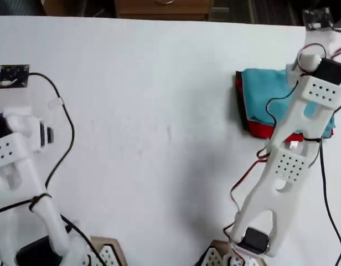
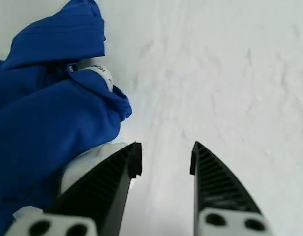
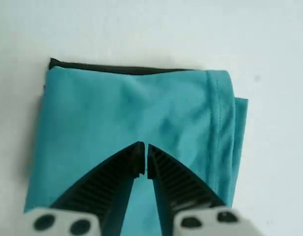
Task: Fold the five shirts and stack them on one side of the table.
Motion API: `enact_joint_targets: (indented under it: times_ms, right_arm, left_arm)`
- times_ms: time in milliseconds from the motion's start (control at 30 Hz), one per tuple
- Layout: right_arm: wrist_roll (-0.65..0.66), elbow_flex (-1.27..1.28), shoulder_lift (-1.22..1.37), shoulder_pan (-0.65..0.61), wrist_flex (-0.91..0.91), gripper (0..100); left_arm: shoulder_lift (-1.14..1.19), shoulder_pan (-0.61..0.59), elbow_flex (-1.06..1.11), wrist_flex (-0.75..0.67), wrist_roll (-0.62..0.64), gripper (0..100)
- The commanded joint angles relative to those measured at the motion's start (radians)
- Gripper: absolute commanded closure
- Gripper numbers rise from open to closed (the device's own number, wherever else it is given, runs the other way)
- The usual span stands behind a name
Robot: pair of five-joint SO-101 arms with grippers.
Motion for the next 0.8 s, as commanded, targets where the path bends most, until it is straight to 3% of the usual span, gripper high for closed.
enact_joint_targets:
  times_ms: [0, 200, 467, 767]
  right_arm:
    - [-0.023, -0.023, -0.186, -0.013, 0.028, 98.1]
    - [-0.069, 0.175, -0.466, -0.056, 0.031, 98.1]
    - [-0.069, 0.971, -1.050, -0.286, 0.027, 98.0]
    - [-0.061, 1.646, -1.402, -0.429, -0.056, 88.3]
  left_arm:
    - [-0.031, -0.072, -0.102, 0.054, -0.002, 82]
    - [-0.029, -0.146, -0.183, 0.153, -0.018, 82]
    - [-0.029, -0.190, -0.185, 0.150, -0.058, 81]
    - [-0.028, -0.189, -0.185, 0.149, -0.061, 81]
